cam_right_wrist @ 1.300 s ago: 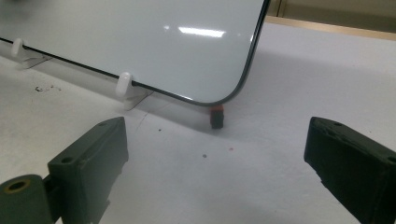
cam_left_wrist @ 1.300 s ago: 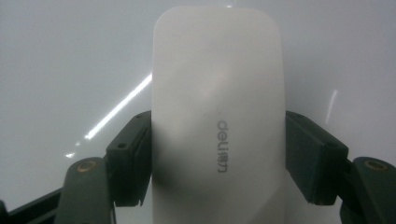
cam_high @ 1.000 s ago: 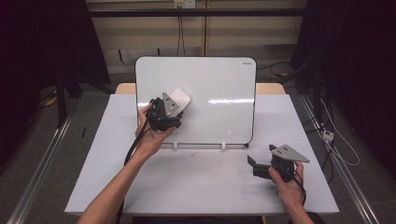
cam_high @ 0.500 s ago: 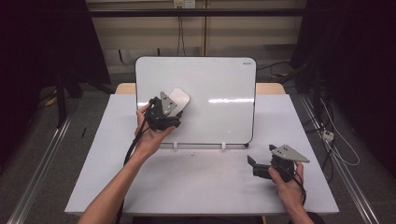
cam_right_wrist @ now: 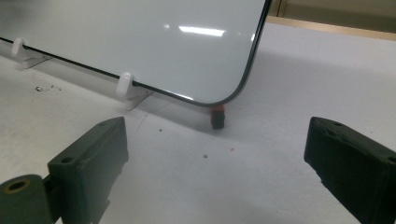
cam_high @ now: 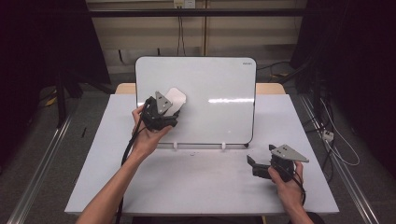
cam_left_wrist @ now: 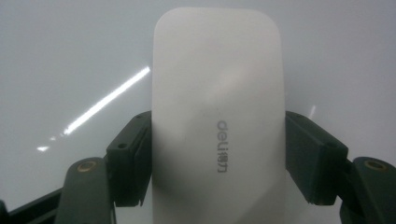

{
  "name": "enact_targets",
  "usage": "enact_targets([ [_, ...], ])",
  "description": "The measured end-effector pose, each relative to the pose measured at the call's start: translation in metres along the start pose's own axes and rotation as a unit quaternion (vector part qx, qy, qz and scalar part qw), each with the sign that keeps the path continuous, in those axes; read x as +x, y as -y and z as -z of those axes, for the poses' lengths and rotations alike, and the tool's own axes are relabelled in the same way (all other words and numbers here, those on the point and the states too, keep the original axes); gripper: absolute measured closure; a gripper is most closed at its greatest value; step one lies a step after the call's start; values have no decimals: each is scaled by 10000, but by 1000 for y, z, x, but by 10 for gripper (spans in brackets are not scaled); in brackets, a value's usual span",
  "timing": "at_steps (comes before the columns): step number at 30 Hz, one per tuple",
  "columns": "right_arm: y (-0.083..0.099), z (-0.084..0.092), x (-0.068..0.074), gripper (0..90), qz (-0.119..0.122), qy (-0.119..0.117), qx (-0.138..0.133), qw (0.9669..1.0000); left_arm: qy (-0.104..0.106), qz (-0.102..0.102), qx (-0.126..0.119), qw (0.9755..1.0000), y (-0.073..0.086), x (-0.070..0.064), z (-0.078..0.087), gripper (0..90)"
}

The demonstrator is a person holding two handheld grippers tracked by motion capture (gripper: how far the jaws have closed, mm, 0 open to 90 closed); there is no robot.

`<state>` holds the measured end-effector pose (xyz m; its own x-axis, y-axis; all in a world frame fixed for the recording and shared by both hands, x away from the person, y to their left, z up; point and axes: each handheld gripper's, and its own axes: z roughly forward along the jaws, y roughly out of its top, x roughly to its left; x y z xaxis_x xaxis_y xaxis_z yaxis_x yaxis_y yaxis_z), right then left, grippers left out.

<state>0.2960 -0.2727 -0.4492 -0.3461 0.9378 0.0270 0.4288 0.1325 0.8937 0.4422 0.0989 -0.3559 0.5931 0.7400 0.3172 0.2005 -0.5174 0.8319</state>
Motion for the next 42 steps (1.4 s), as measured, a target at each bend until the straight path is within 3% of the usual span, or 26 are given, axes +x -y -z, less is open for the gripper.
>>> enact_targets([
  [6, 0, -1, 1, 63, -24, -5, 9, 10000, -37, 29, -176, 9998, -7, 4, 14, 312],
  [15, -1, -2, 0, 63, -3, 28, -5, 10000, 55, 335, -343, 9988, -2, 15, 20, 311],
  [19, 0, -1, 0, 63, 12, 23, 0, 10000, 51, 382, -387, 9985, -2, 16, 26, 311],
  [24, 0, 0, 1, 62, 13, -12, -23, 10000, 13, 362, -376, 9986, 2, 17, 35, 311],
  [33, -1, 0, -1, 63, 1, -10, -60, 10000, -41, 523, -417, 9977, 7, 24, 48, 311],
  [42, -1, -1, -1, 62, -67, 5, -23, 10000, -16, 484, -348, 9982, 12, 28, 59, 311],
])
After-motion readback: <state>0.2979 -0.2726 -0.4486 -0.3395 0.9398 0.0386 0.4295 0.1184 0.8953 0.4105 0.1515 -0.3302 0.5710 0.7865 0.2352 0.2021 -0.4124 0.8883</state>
